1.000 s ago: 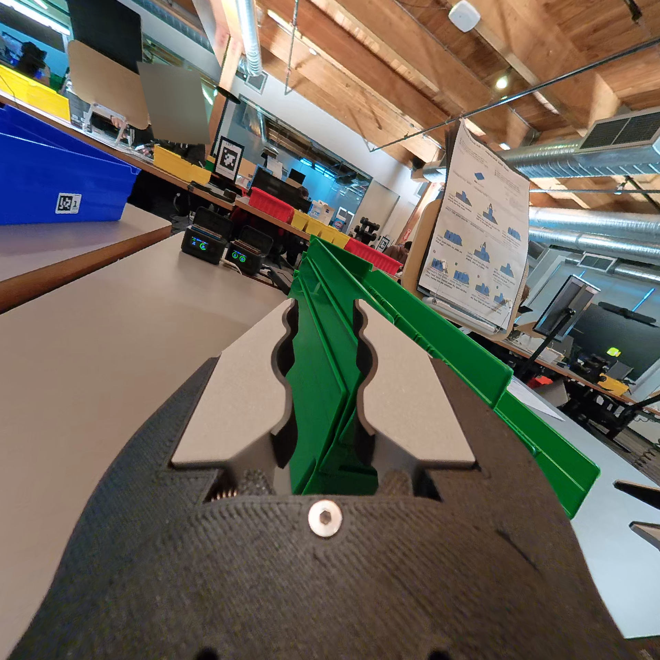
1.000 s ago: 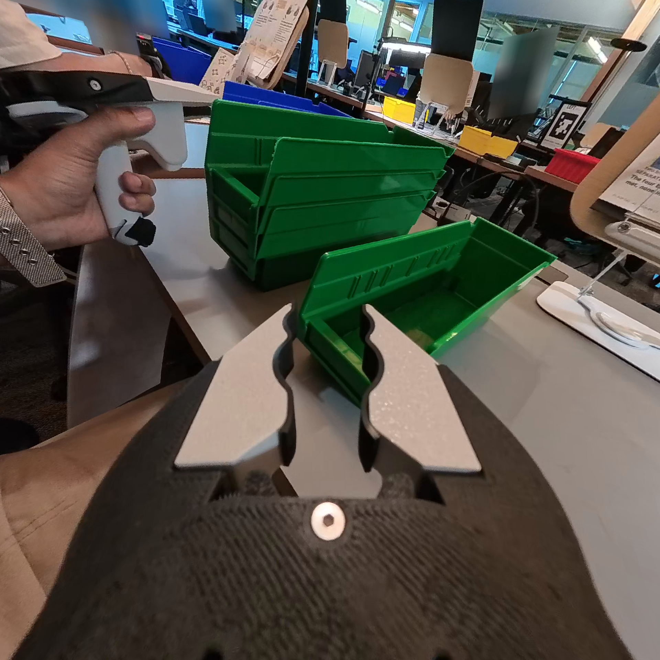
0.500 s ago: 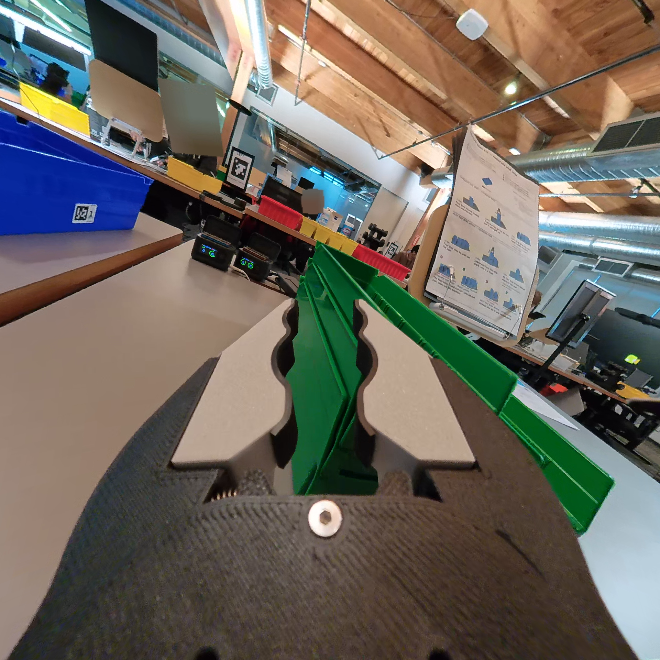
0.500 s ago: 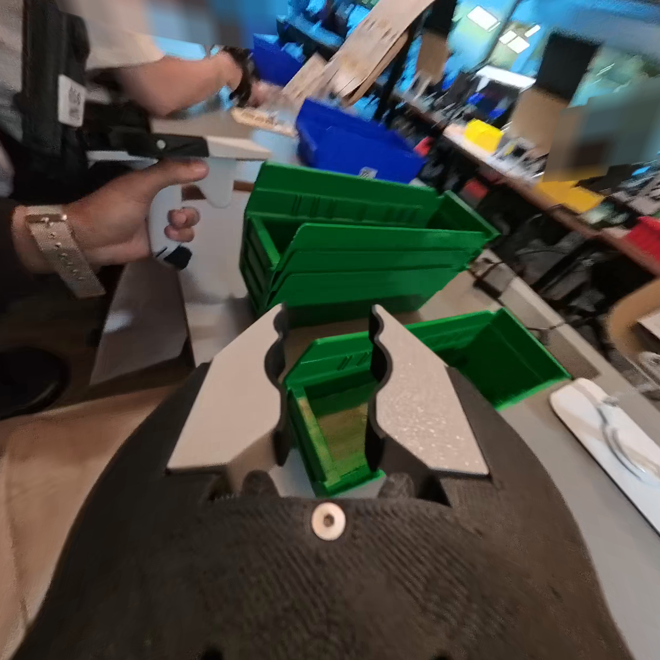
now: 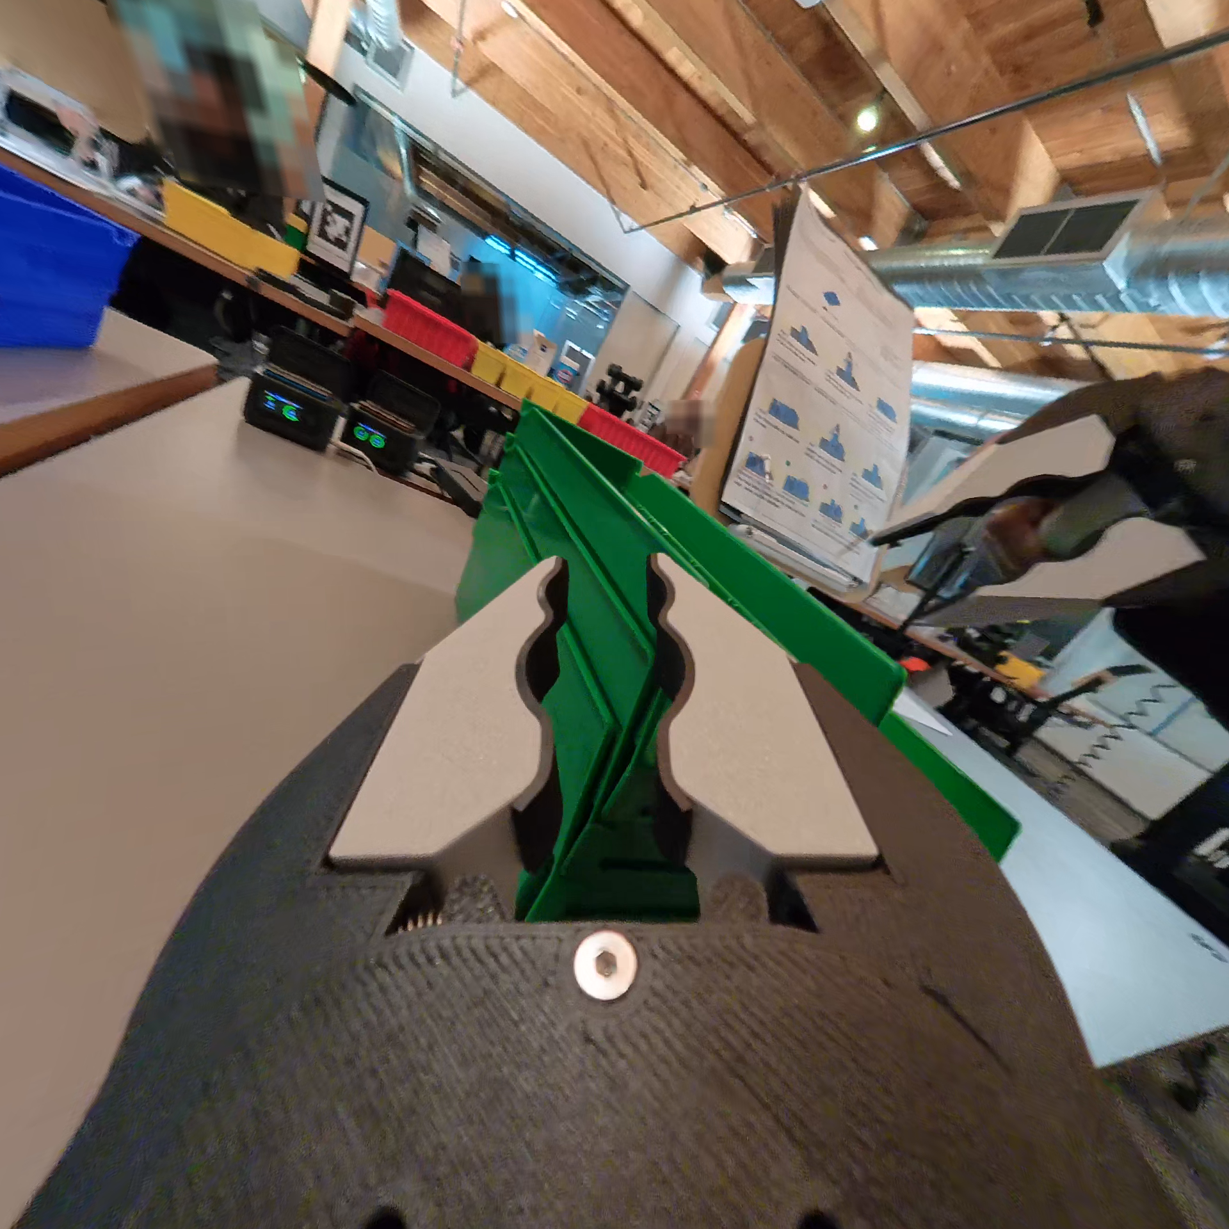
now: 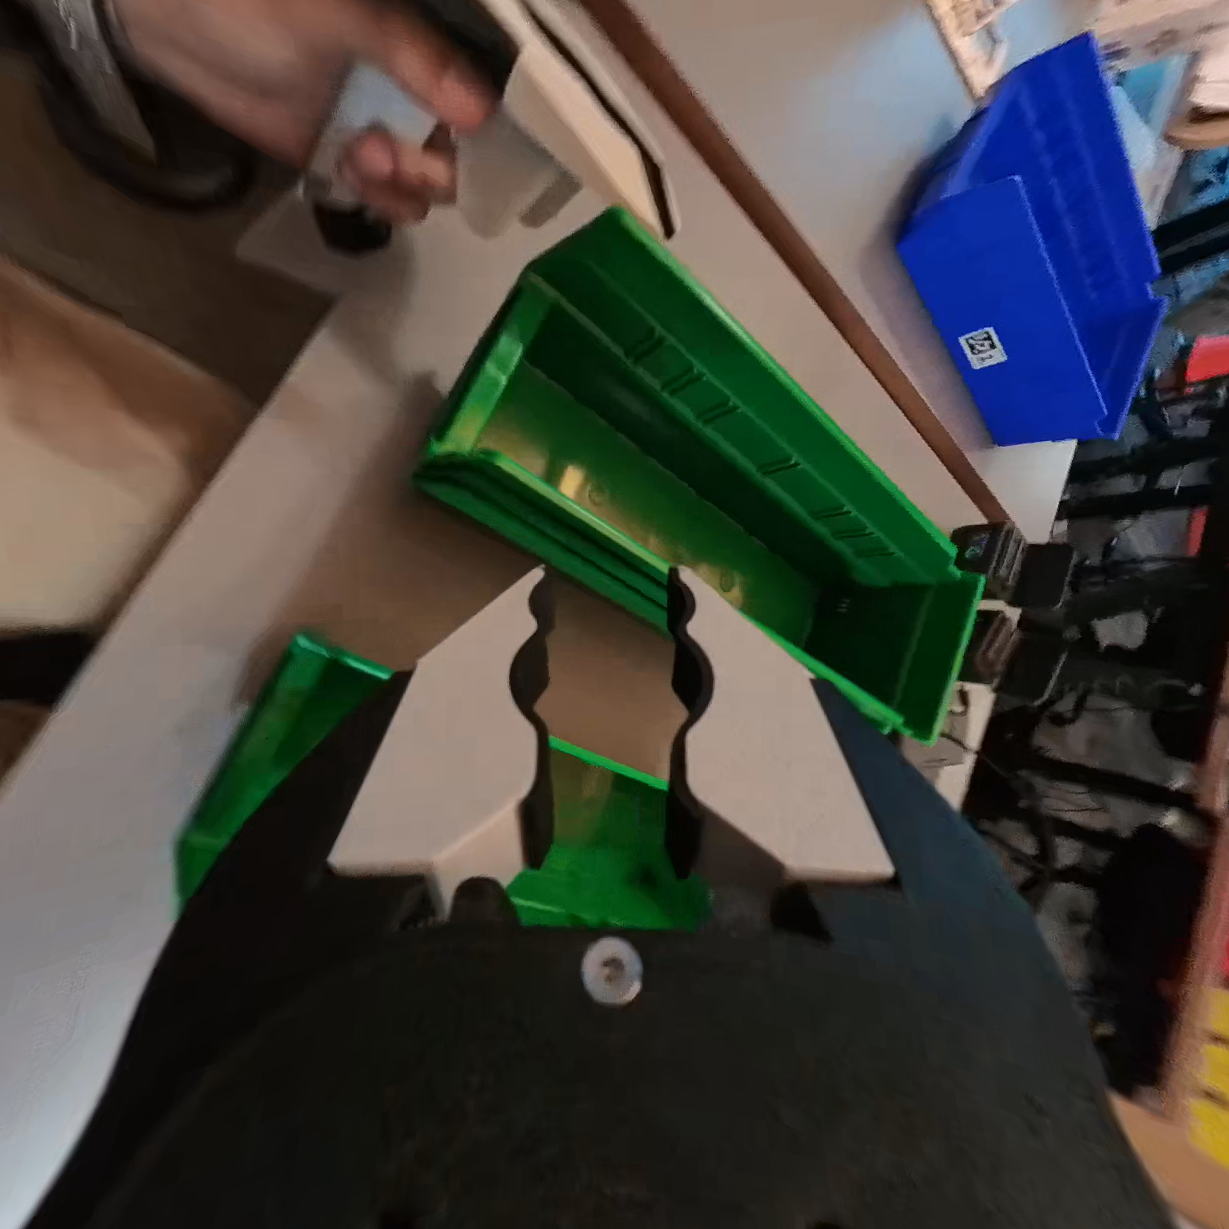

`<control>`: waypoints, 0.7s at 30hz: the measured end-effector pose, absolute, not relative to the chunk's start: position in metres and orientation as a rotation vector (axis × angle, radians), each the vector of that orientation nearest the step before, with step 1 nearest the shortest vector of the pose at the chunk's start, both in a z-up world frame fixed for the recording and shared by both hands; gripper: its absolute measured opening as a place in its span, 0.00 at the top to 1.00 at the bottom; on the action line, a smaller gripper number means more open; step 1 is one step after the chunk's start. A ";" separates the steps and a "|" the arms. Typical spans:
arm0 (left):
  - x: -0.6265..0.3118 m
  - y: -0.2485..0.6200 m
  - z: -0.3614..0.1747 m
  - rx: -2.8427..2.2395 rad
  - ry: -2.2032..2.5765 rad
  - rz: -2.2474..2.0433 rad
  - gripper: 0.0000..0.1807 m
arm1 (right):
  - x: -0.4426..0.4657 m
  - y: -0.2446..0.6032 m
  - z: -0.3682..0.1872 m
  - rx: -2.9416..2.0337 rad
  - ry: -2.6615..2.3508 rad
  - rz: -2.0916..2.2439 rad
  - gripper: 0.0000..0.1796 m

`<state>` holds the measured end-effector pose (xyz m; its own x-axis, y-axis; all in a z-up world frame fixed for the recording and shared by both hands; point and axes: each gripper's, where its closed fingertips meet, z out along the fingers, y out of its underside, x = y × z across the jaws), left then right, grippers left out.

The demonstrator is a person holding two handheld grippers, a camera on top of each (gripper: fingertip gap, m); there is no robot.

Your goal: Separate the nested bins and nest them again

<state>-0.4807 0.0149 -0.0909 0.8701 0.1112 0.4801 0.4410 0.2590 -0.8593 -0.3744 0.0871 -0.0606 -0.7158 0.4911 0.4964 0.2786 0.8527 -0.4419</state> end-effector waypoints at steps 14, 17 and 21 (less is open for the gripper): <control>-0.478 0.014 -0.097 -1.321 -0.480 -0.428 0.83 | -0.405 0.105 -0.097 -0.141 -2.787 -0.055 0.94; -0.478 0.013 -0.097 -1.317 -0.481 -0.434 0.83 | -0.406 0.105 -0.096 -0.063 -2.816 -0.130 0.96; -0.485 0.010 -0.095 -1.288 -0.513 -0.398 0.88 | -0.414 0.096 -0.086 0.005 -2.769 -0.137 0.97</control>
<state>-0.4854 0.0098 -0.0946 0.8235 0.0033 0.5673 0.5502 0.2387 -0.8002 -0.4136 0.0963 -0.0858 -0.9325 -0.0215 0.3605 0.0141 0.9953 0.0960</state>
